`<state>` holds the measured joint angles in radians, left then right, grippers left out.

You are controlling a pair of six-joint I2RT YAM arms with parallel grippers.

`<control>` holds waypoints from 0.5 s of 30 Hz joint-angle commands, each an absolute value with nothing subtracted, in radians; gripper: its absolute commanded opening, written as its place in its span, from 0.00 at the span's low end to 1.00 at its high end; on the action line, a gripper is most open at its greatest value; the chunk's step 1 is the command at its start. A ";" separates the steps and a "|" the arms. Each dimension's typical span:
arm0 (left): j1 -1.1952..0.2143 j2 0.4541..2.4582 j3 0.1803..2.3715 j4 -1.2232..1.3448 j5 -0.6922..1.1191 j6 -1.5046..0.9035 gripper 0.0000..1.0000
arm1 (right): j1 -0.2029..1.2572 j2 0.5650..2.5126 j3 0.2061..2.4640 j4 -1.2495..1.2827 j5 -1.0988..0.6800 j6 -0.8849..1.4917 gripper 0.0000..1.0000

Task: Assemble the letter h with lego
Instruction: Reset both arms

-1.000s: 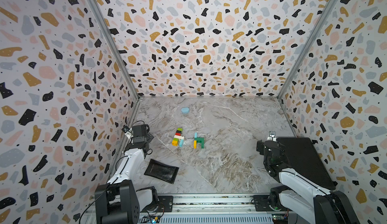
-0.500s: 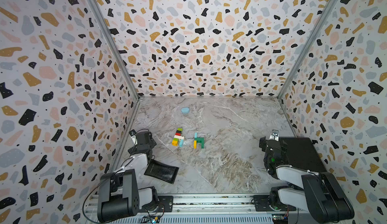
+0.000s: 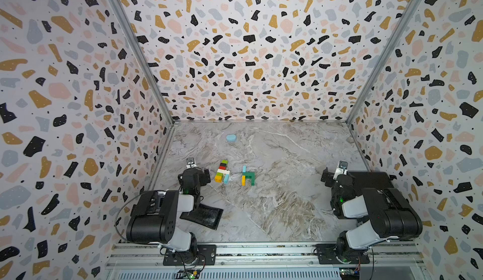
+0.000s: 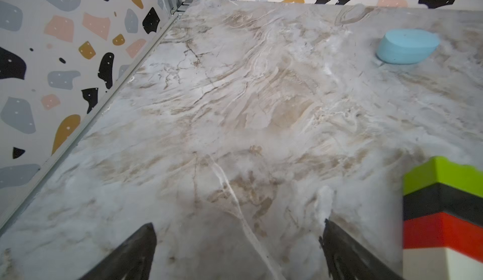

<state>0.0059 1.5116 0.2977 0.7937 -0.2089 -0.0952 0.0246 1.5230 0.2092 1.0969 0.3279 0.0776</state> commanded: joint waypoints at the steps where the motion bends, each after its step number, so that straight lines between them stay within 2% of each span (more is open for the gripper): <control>1: 0.038 1.503 0.328 0.865 -0.161 -0.075 0.99 | 0.025 1.539 0.331 0.978 0.322 0.069 1.00; 2: 0.043 1.505 0.325 0.880 -0.150 -0.076 0.99 | 0.027 1.503 0.355 0.851 0.326 0.088 1.00; 4: 0.043 1.501 0.311 0.897 -0.148 -0.075 0.99 | 0.023 1.539 0.334 0.953 0.326 0.075 1.00; 6: 0.042 1.495 0.308 0.897 -0.152 -0.074 0.99 | 0.023 1.500 0.342 0.867 0.322 0.093 1.00; 8: 0.041 1.494 0.307 0.898 -0.150 -0.075 0.99 | 0.025 1.529 0.322 0.966 0.312 0.069 1.00; 10: 0.042 1.496 0.305 0.902 -0.151 -0.075 0.99 | 0.026 1.503 0.337 0.889 0.305 0.080 1.00; 15: 0.041 1.497 0.307 0.902 -0.151 -0.076 0.99 | 0.027 1.520 0.328 0.937 0.304 0.069 1.00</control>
<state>0.0391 1.5093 0.3050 0.8555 -0.1616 -0.0887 0.0246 1.5257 0.3275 0.9363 0.3080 0.0780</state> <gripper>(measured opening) 0.988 0.996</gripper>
